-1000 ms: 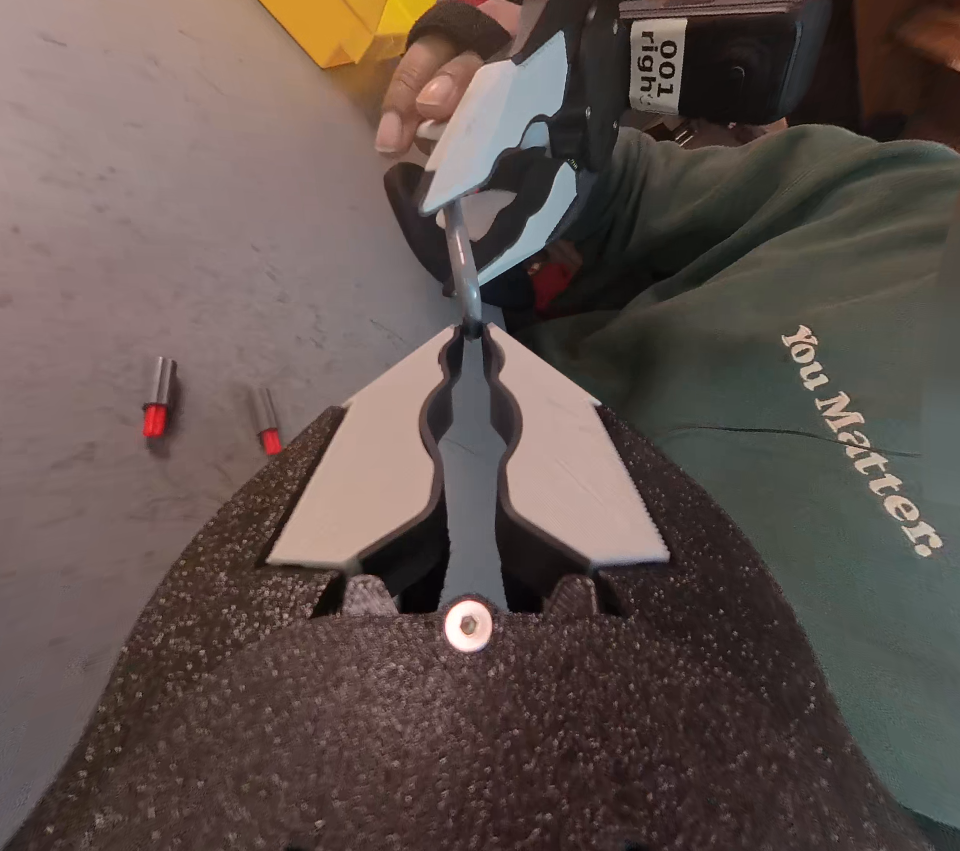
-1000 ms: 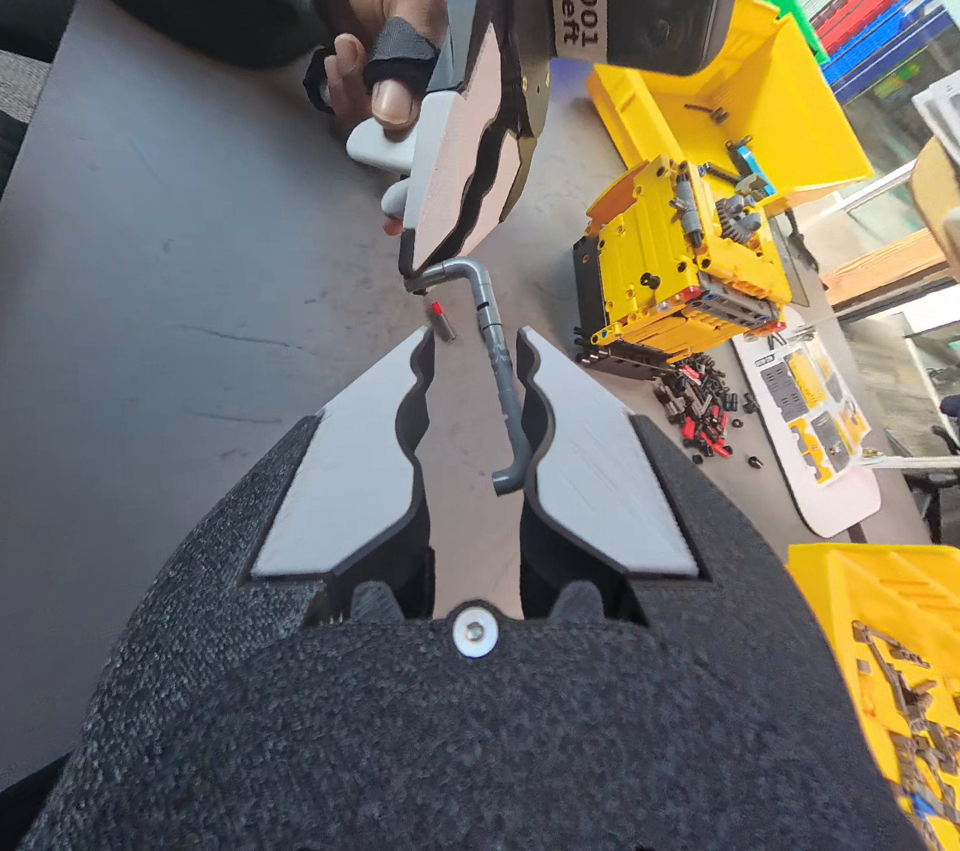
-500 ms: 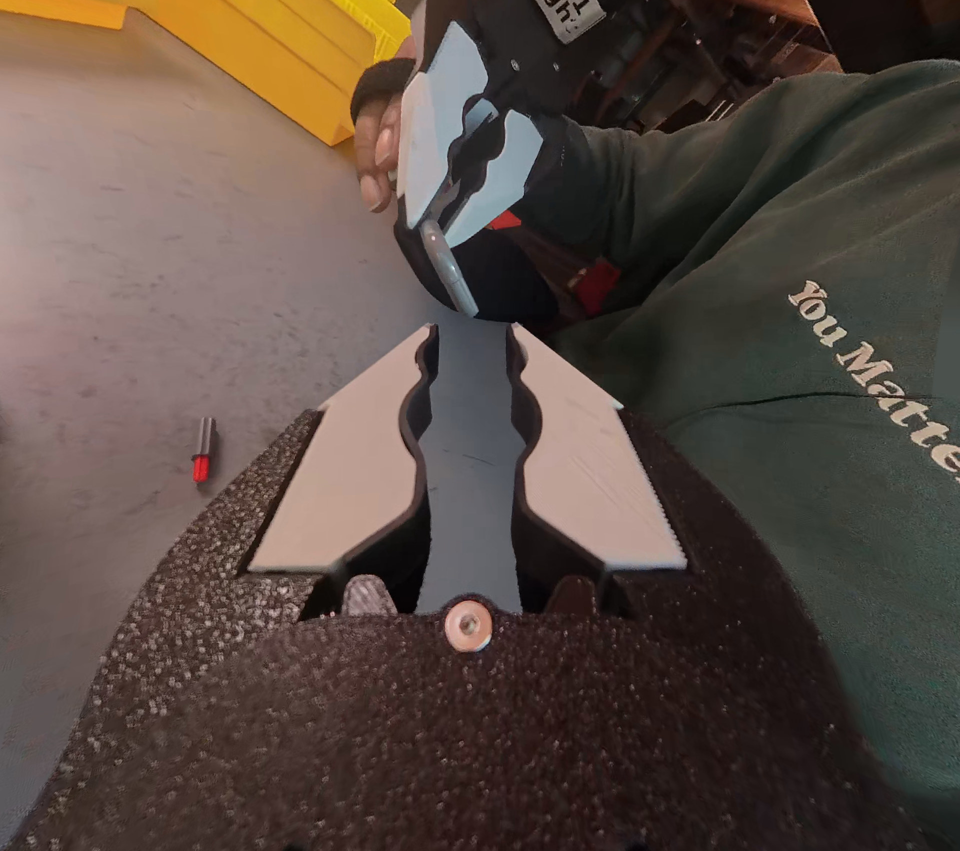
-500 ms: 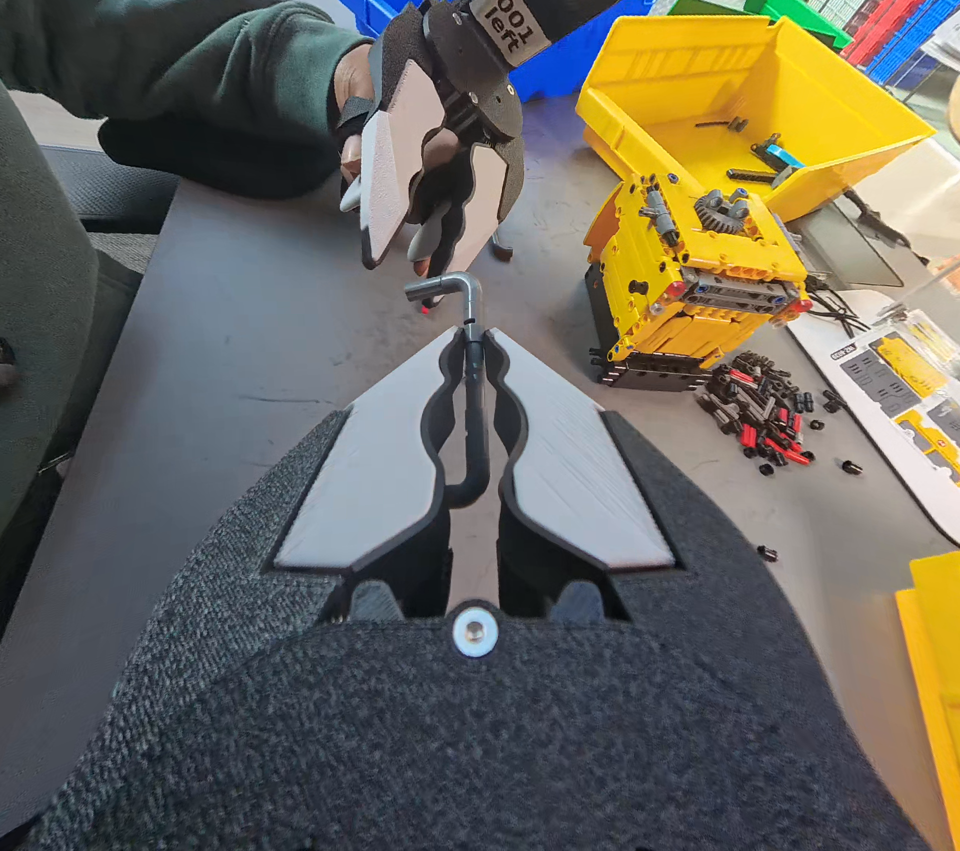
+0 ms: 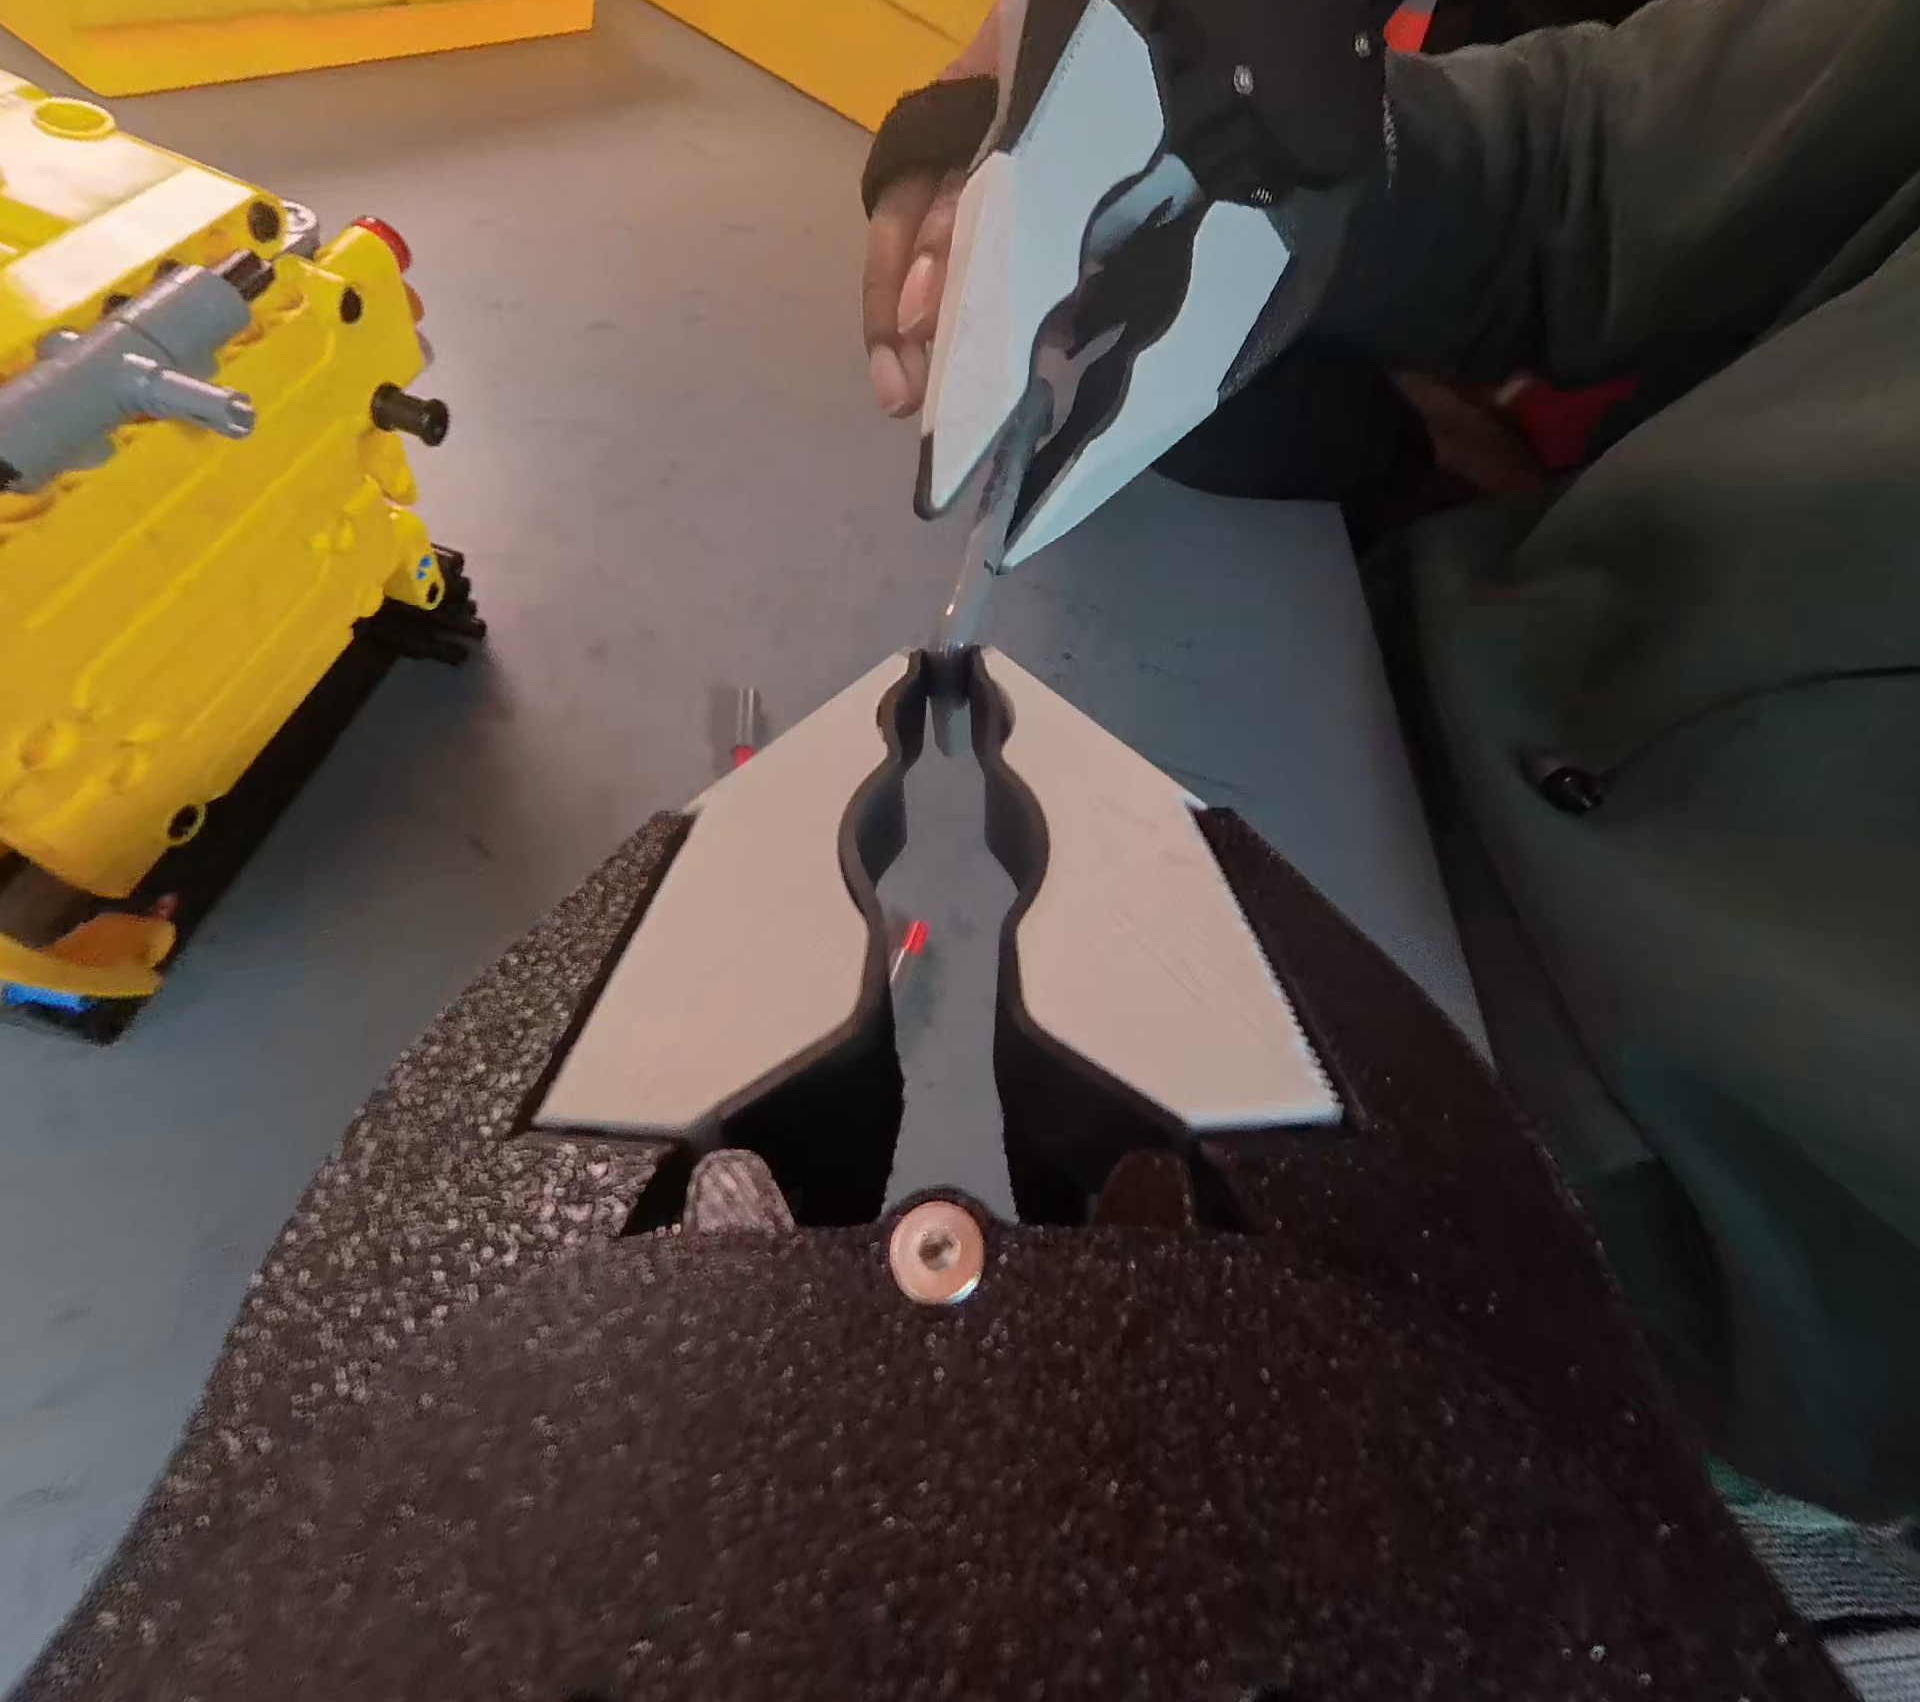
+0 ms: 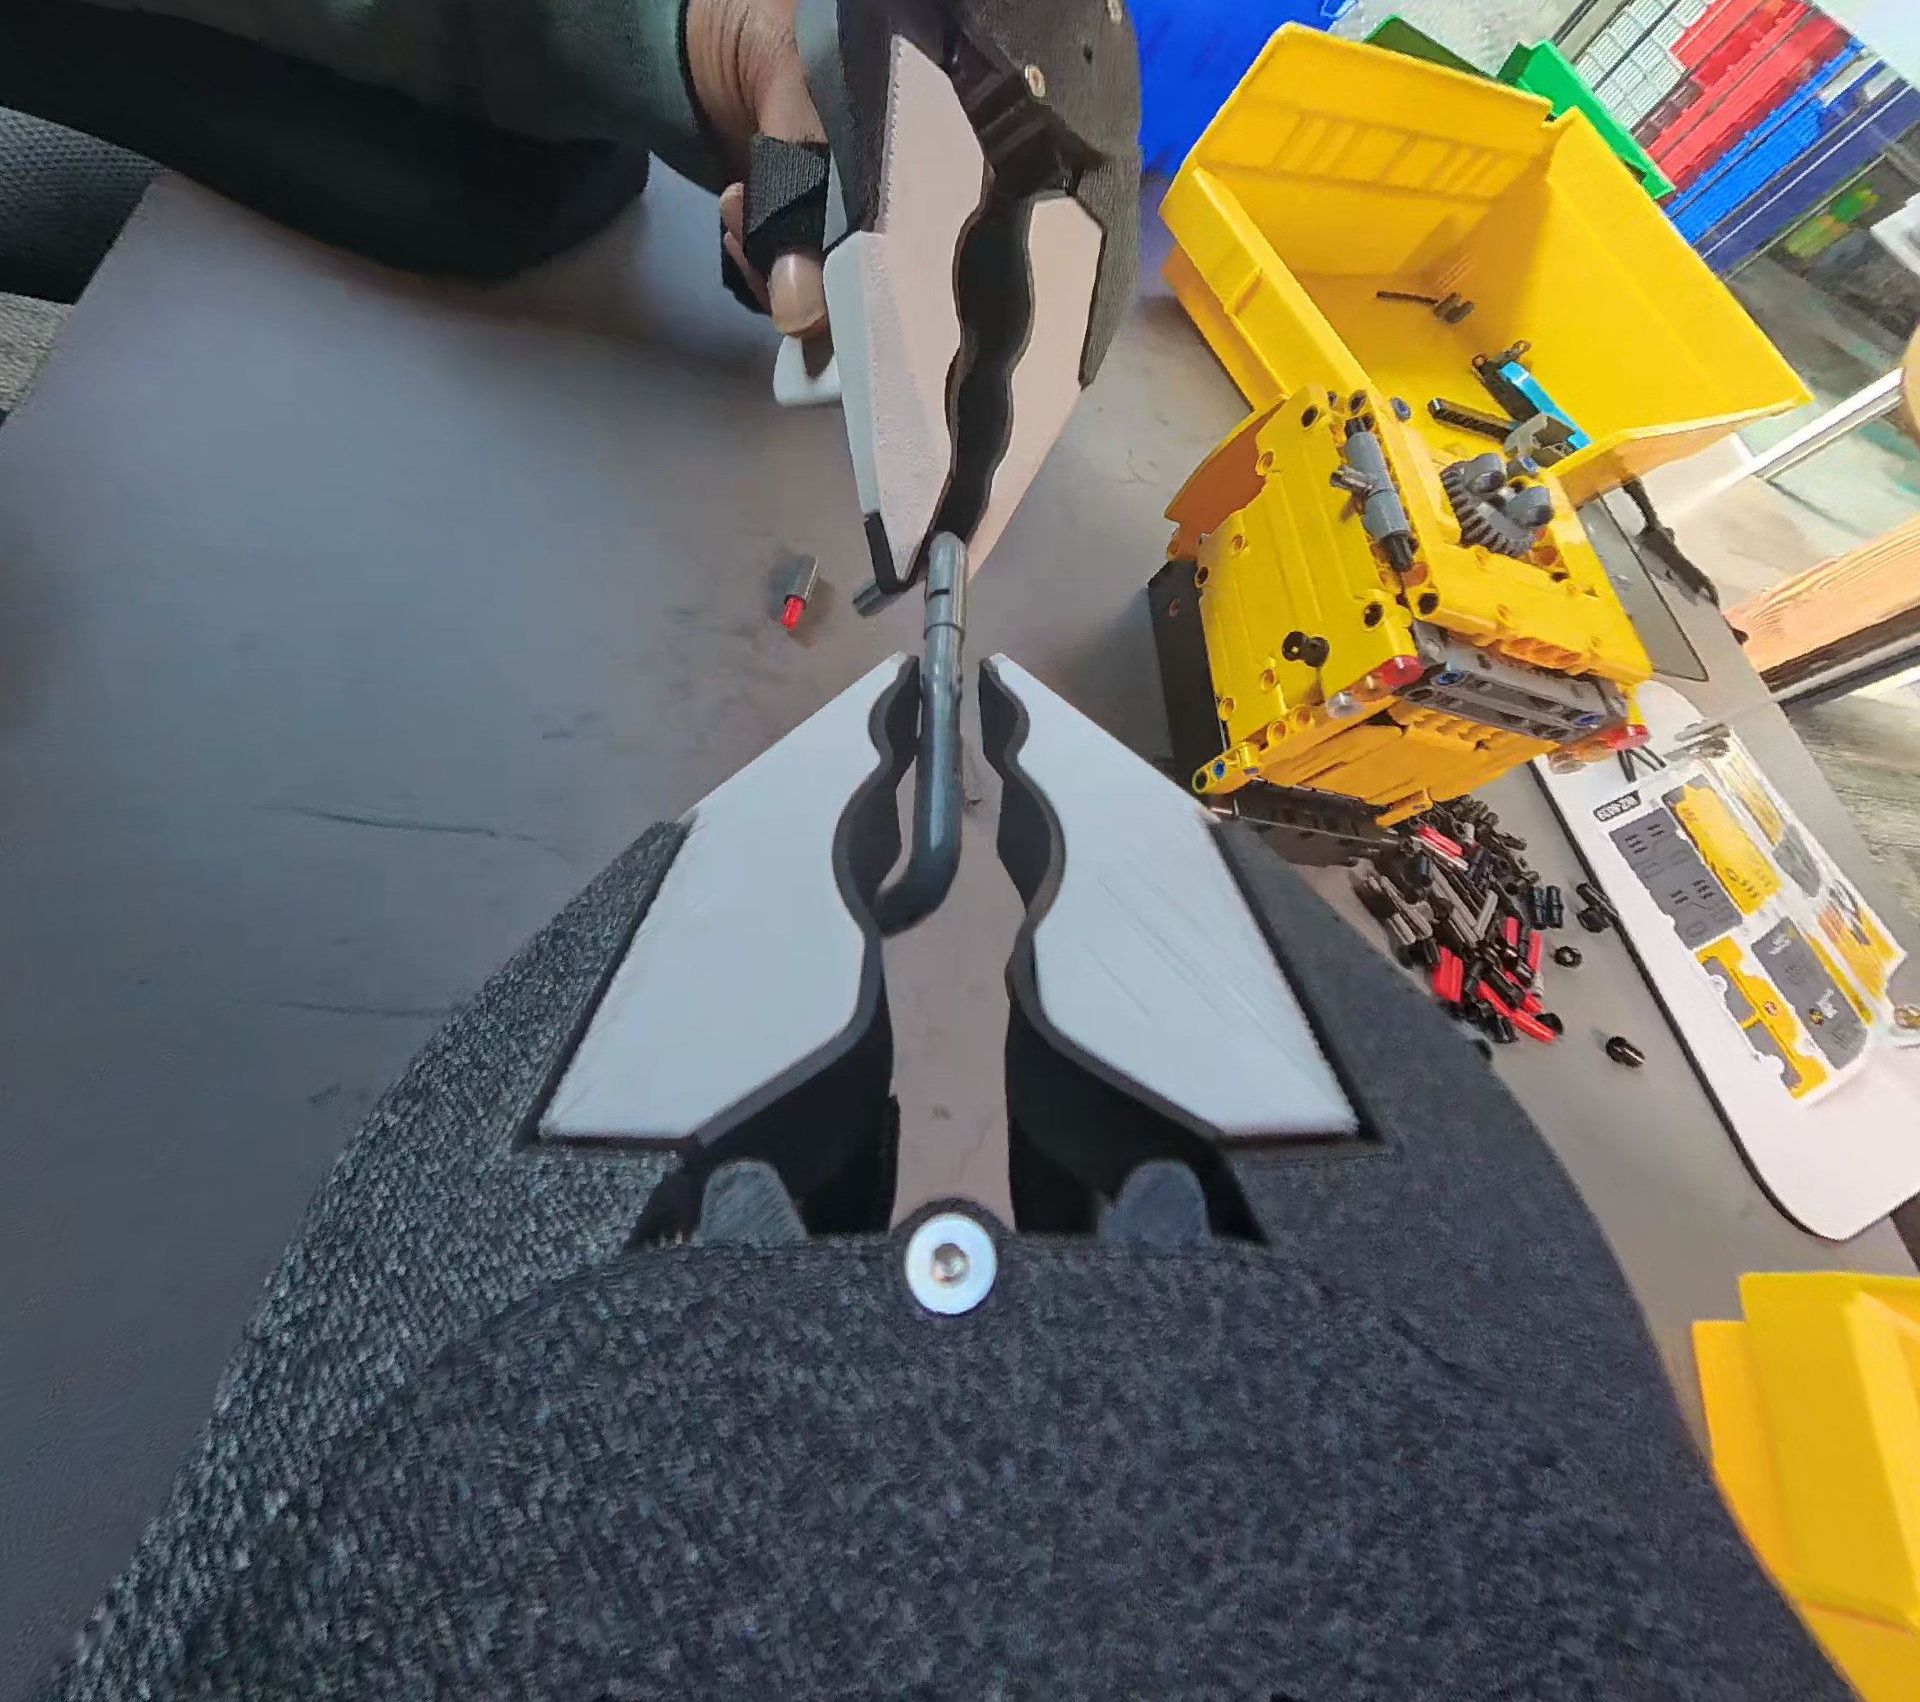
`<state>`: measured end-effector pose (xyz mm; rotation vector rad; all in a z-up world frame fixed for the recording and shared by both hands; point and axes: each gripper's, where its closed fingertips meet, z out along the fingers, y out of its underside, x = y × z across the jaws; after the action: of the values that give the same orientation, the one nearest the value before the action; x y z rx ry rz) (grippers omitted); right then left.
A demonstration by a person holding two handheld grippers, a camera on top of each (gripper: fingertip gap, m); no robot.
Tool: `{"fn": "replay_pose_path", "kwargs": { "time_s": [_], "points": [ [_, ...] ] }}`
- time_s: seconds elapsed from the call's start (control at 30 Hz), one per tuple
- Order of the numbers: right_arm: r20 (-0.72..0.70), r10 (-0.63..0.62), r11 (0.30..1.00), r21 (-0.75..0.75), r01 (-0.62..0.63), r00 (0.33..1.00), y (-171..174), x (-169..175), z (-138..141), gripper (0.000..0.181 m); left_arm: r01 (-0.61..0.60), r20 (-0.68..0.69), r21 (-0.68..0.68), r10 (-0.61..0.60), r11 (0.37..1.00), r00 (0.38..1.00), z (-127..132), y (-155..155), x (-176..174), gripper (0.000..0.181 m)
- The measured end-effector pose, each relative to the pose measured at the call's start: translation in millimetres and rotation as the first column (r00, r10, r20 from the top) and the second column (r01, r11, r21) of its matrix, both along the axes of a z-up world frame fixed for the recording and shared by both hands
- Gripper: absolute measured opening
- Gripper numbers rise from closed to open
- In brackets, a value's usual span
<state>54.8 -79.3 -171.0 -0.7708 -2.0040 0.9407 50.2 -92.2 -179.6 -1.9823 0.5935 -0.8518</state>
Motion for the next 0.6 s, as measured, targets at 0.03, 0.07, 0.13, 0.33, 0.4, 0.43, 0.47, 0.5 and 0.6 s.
{"fn": "replay_pose_path", "kwargs": {
  "time_s": [0.03, 0.07, 0.13, 0.33, 0.4, 0.43, 0.47, 0.5, 0.6],
  "points": [
    [0.013, -0.004, 1.000, -0.017, 0.004, 1.000, 3, 0, -3, 0.016, -0.001, -0.039, 0.015, 0.001, 1.000, 0.999, -2, -2, -4, 0.007],
    [0.023, -0.007, 0.999, -0.041, 0.008, 1.000, 5, 1, -5, 0.019, 0.000, -0.072, 0.035, 0.003, 0.999, 0.997, -3, -3, -8, 0.007],
    [0.040, -0.012, 0.995, -0.093, 0.016, 0.999, 11, 4, -7, 0.019, -0.003, -0.134, 0.070, 0.013, 0.998, 0.991, -5, -5, -14, 0.007],
    [0.125, 0.024, 0.990, -0.141, -0.006, 0.992, 8, 7, -22, 0.007, 0.023, -0.234, 0.045, -0.012, 0.999, 0.972, -23, -8, -15, 0.007],
    [0.142, 0.039, 0.991, -0.136, -0.020, 0.989, 6, 8, -25, 0.007, 0.035, -0.259, 0.028, -0.027, 0.999, 0.966, -28, -9, -13, 0.008],
    [0.145, 0.044, 0.990, -0.142, -0.023, 0.988, 5, 8, -25, 0.007, 0.044, -0.259, 0.030, -0.035, 0.999, 0.965, -28, -10, -10, 0.012],
    [0.142, 0.042, 0.990, -0.142, -0.022, 0.989, 4, 7, -25, 0.007, 0.051, -0.259, 0.037, -0.039, 0.998, 0.965, -26, -10, -7, 0.016],
    [0.133, 0.044, 0.990, -0.140, -0.025, 0.990, 2, 5, -24, 0.007, 0.054, -0.267, 0.047, -0.040, 0.997, 0.963, -25, -10, -5, 0.017],
    [0.112, 0.061, 0.990, -0.136, -0.046, 0.992, -7, 0, -21, 0.007, 0.062, -0.301, 0.075, -0.037, 0.995, 0.953, -22, -8, 0, 0.007]
  ]
}}
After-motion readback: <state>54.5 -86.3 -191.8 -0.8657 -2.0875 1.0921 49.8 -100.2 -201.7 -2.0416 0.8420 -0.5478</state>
